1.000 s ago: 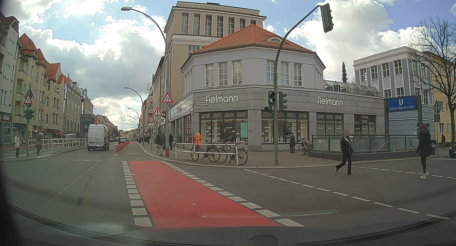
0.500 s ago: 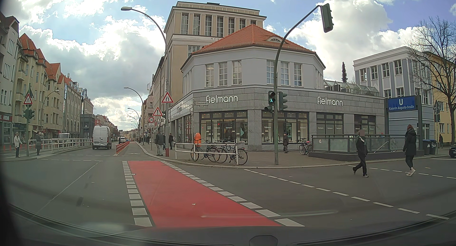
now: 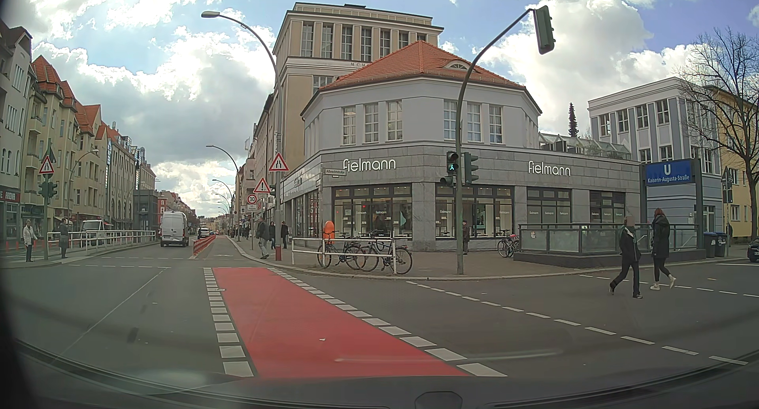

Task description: Follow the waypoints while adhering to traffic rules and regulations

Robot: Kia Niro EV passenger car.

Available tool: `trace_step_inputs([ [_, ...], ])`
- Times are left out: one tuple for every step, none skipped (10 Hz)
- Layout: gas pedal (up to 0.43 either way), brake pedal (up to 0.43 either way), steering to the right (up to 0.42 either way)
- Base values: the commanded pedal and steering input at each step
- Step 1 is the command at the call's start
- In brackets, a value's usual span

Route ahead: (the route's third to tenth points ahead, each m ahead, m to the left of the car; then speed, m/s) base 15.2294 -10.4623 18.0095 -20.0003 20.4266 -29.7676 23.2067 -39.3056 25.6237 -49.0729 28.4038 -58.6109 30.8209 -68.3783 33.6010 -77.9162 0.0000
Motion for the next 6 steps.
trace_step_inputs([
  [0.000,0.183,0.602],
  [0.000,0.152,0.602],
  [0.000,0.122,0.602],
  [0.000,0.079,0.602],
  [0.000,0.073,0.602],
  [0.000,0.079,0.602],
])
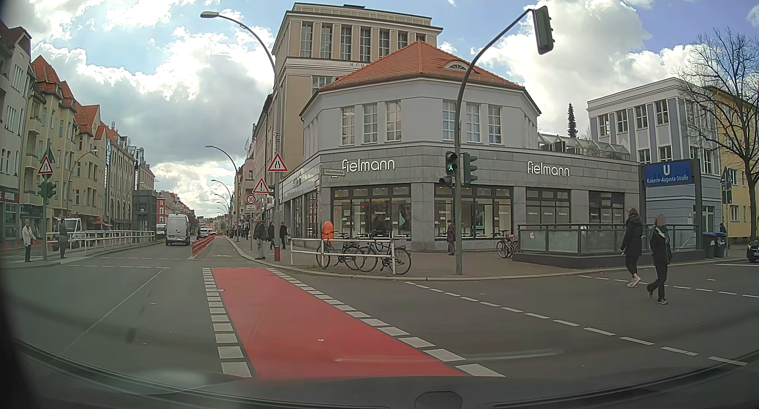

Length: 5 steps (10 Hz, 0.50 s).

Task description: Follow the waypoints while adhering to traffic rules and regulations

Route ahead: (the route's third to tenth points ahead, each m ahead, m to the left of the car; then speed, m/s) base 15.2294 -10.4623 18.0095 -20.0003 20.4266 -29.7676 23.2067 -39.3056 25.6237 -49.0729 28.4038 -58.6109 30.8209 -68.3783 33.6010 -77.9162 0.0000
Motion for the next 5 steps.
trace_step_inputs([
  [0.000,0.079,0.602],
  [0.000,0.079,0.602],
  [0.000,0.079,0.602],
  [0.000,0.079,0.603],
  [0.000,0.079,0.604],
])
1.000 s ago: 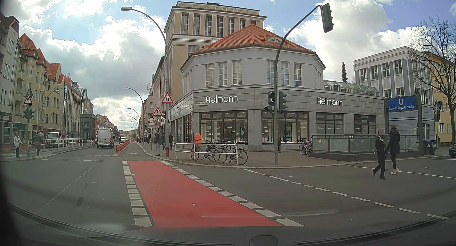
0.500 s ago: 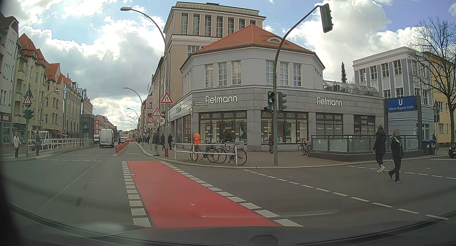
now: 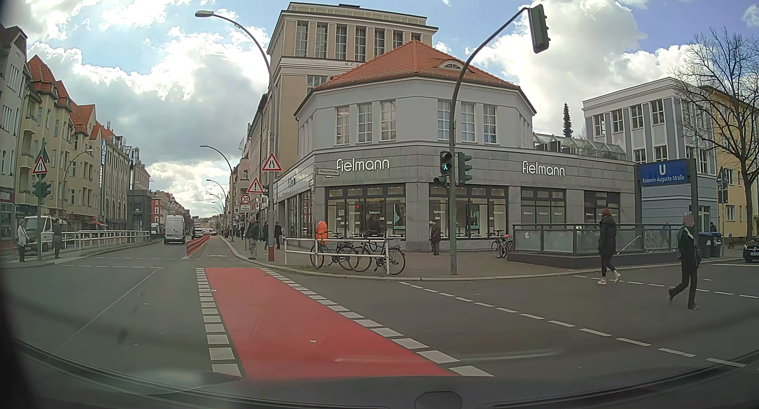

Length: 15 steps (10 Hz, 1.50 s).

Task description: Follow the waypoints while adhering to traffic rules and regulations

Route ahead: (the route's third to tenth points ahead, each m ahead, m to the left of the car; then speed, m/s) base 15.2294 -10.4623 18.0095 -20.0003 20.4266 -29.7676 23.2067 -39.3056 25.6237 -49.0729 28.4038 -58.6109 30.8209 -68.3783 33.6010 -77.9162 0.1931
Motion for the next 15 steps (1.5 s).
trace_step_inputs([
  [0.000,0.073,0.605],
  [0.000,0.079,0.605],
  [0.000,0.079,0.605],
  [0.000,0.079,0.605],
  [0.000,0.073,0.605],
  [0.000,0.073,0.605],
  [0.000,0.061,0.605],
  [0.000,0.037,0.605],
  [0.000,0.037,0.604],
  [0.000,0.037,0.603],
  [0.000,0.037,0.602],
  [0.000,0.037,0.602],
  [0.000,0.037,0.601],
  [0.000,0.037,0.600],
  [0.000,0.037,0.597],
])
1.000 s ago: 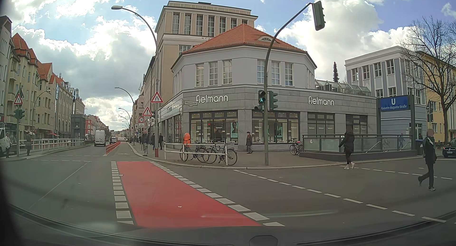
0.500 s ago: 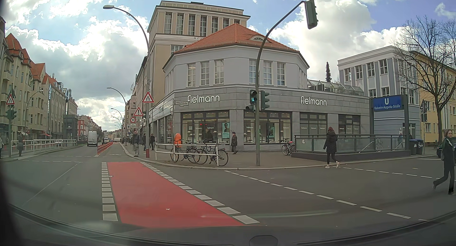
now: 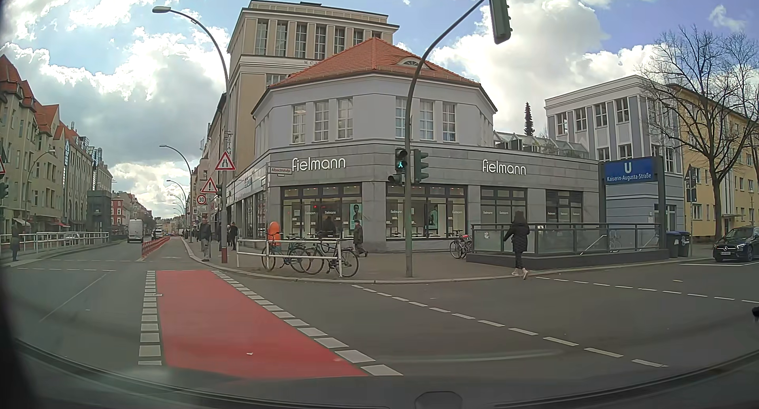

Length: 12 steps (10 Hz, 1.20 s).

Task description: Follow the waypoints while adhering to traffic rules and regulations

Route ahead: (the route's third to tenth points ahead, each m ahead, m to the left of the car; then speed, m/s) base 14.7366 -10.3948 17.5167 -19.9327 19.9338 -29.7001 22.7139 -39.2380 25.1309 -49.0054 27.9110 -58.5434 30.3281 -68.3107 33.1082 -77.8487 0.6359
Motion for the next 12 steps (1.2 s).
trace_step_inputs([
  [0.028,0.037,0.595],
  [0.028,0.037,0.593],
  [0.039,0.037,0.593],
  [0.039,0.037,0.593],
  [0.047,0.037,0.593],
  [0.067,0.037,0.593],
  [0.067,0.037,0.592],
  [0.079,0.037,0.593],
  [0.079,0.037,0.593],
  [0.079,0.037,0.593],
  [0.087,0.037,0.592],
  [0.110,0.037,0.588],
])
